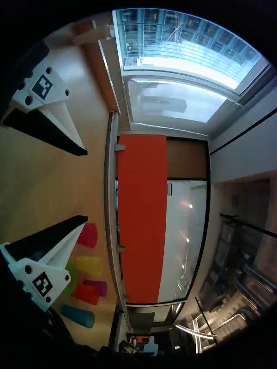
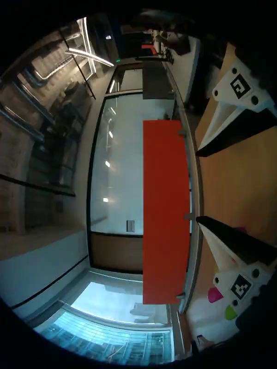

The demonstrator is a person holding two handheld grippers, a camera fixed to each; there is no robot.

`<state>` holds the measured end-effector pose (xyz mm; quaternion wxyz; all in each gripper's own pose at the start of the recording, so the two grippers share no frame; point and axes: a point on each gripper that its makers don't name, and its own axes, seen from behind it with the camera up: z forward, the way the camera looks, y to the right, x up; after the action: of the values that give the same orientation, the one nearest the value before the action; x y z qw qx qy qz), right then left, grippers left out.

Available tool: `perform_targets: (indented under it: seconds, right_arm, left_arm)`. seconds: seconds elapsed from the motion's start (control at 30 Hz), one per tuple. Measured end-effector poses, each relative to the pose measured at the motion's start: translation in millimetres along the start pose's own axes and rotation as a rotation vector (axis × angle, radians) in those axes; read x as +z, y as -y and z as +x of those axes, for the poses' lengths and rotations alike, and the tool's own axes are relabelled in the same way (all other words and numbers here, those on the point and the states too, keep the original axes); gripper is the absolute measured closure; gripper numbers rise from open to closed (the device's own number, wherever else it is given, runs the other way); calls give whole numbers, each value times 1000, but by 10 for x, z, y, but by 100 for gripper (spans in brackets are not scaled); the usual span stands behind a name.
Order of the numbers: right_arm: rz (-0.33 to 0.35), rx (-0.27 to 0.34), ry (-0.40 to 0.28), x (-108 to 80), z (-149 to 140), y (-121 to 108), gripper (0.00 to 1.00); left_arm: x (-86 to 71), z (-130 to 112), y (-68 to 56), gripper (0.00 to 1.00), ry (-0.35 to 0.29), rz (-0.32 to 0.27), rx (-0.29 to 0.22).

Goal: Pour water

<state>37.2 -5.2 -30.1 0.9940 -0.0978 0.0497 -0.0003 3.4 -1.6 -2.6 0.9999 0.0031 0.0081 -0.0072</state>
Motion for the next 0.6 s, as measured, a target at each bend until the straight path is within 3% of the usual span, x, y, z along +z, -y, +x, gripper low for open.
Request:
perform_targets:
  seconds: [0.6]
  right_arm:
    - [3,4,-4,-31,-8,-24,1]
  left_arm:
    - [15,-31,-34,4,15,-8,14]
